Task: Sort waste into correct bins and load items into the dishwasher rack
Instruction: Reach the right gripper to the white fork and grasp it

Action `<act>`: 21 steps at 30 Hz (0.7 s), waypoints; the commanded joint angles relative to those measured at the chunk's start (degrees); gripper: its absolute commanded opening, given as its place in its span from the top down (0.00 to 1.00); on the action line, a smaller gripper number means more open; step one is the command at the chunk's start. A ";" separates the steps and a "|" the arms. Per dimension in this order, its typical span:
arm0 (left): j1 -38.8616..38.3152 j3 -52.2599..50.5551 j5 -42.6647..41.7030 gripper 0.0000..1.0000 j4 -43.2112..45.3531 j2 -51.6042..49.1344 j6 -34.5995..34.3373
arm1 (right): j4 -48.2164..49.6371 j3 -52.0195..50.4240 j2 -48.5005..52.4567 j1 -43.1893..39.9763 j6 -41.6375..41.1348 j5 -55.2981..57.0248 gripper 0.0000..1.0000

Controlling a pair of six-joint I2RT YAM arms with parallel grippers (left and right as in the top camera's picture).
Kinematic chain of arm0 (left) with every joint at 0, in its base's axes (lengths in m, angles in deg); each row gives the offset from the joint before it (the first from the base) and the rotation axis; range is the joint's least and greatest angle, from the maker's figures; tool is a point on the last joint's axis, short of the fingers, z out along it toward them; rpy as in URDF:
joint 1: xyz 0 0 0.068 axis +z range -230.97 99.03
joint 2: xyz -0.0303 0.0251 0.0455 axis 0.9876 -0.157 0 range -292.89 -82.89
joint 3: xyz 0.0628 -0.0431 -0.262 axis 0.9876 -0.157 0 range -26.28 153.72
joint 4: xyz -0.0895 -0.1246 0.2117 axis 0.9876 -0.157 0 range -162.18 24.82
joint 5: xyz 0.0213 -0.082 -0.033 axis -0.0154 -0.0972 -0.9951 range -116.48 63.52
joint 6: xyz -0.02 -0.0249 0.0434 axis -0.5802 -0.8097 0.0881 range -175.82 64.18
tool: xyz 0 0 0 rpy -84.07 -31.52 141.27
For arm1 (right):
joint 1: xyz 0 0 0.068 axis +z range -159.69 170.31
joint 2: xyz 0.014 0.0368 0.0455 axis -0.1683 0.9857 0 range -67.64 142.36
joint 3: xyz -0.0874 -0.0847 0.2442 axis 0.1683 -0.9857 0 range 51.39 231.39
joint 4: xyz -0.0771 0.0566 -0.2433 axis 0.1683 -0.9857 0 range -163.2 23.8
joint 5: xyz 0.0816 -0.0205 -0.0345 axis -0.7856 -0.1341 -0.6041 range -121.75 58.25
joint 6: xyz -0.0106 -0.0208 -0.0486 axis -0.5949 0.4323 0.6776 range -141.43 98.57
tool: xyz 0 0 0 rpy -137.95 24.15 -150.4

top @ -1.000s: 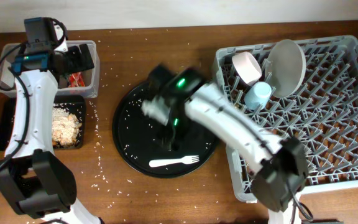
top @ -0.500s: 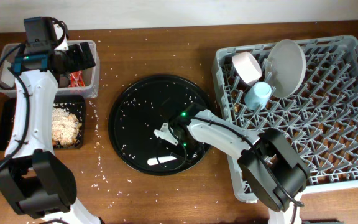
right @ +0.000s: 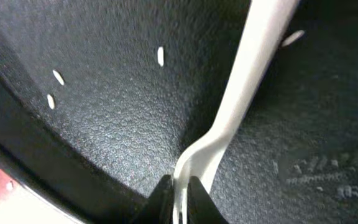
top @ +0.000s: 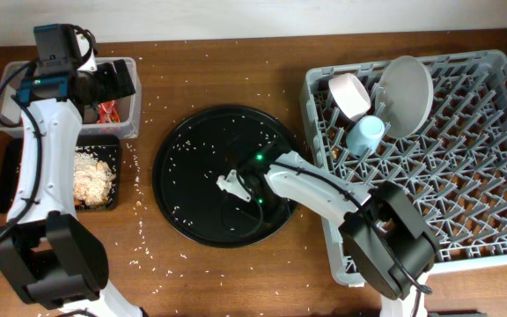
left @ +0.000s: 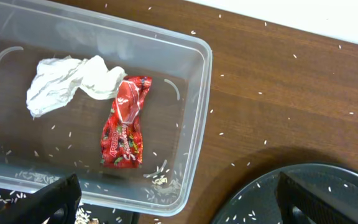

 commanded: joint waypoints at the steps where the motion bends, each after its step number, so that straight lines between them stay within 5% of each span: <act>1: 0.20 0.00 -0.59 0.01 -0.02 -0.09 -0.52 | -4.22 7.69 -0.13 -1.60 -1.62 0.74 0.95; 3: 0.20 0.00 -0.59 0.01 -0.02 -0.09 -0.52 | -8.02 13.57 -0.13 -2.93 -1.60 0.72 0.96; 4: 0.20 0.00 -0.59 0.01 -0.02 -0.09 -0.52 | -8.57 14.91 -0.13 -3.56 -1.60 0.72 0.87; 5: 0.20 0.00 -0.59 0.01 -0.02 -0.09 -0.52 | -8.39 15.08 -0.13 -4.17 -1.60 0.70 0.66; 7: 0.20 0.00 -0.59 0.01 -0.02 -0.09 -0.50 | -6.34 13.20 0.33 -4.37 -1.55 -1.07 0.39; 8: 0.20 0.00 -0.59 0.01 -0.02 -0.09 -0.50 | -4.70 11.98 0.85 -4.02 -1.38 -0.96 0.37; 11: 0.20 0.00 -0.57 0.01 -0.02 -0.09 -0.50 | 0.20 9.18 4.94 -2.01 -0.42 -0.74 0.39; 13: 0.20 0.00 -0.59 0.01 -0.02 -0.09 -0.50 | 1.11 9.18 6.45 -1.44 -0.44 0.35 0.65; 14: 0.20 0.00 -0.59 0.01 -0.02 -0.09 -0.50 | 1.55 9.14 6.45 -1.44 -0.46 0.31 0.69; 21: 0.20 0.00 -0.59 0.01 -0.63 -0.09 -0.50 | 1.84 7.98 6.97 -1.44 -0.48 0.31 0.66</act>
